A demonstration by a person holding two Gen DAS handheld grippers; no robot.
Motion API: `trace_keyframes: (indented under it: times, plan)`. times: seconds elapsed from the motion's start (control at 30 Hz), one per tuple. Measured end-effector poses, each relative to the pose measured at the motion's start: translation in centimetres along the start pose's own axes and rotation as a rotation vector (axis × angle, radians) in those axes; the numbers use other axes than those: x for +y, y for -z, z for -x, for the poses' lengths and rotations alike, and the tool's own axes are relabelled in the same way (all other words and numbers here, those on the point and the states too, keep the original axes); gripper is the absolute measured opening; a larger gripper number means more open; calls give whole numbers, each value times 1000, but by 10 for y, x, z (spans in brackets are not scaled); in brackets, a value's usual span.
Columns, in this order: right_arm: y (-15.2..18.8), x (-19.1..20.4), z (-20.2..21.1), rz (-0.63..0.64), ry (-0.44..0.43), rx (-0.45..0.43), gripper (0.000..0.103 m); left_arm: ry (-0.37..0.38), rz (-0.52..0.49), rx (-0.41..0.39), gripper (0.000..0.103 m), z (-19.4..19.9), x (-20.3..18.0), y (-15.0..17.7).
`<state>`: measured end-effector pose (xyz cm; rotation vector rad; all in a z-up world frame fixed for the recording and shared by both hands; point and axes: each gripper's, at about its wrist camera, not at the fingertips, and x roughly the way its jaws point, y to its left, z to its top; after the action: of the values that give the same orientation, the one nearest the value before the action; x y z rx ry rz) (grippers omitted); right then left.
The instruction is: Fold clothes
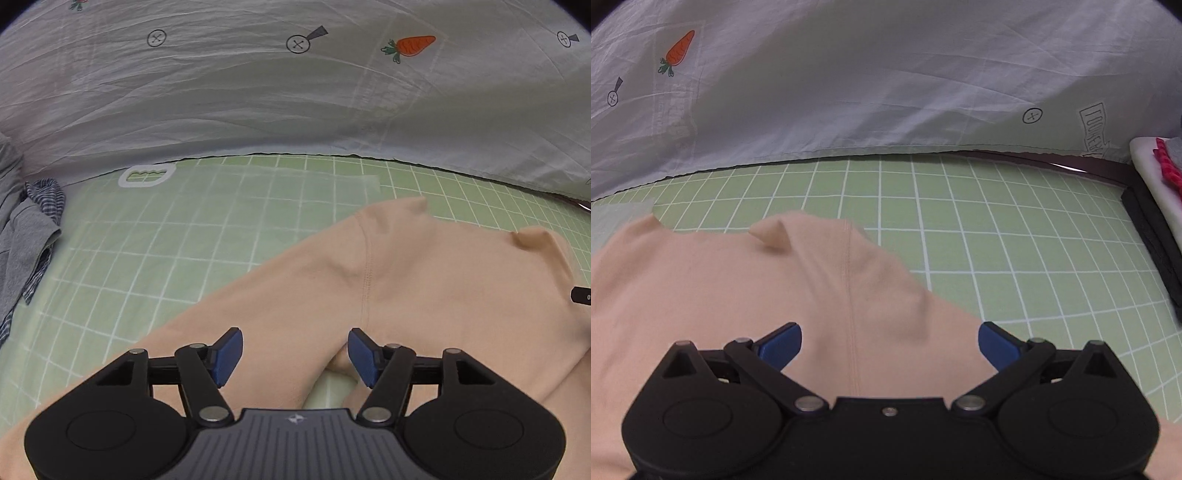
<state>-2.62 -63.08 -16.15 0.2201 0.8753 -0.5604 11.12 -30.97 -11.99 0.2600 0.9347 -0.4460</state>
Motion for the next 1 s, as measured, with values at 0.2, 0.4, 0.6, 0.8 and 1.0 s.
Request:
trace_keyframes:
  times: [0.2,0.4,0.6,0.8,1.0]
  plan:
    - [-33,-1,-48,13,-23,-7,103,-1,-101,8,72,-53,-27,-44]
    - [-46,-11,-70,-61,-38,-34,103,39,-184,-17,72,-90,-45,-74]
    - [-47,-3,-63,-7,-128,-65,60,101,-158,-52,20,-94,-50,-81]
    - [-52,10,-62,87,-192,-82,10,60,-160,-106,10,-95,-44,-88]
    - [-66,6,-61,6,-131,-97,40,27,-66,-118,24,-87,-37,-89]
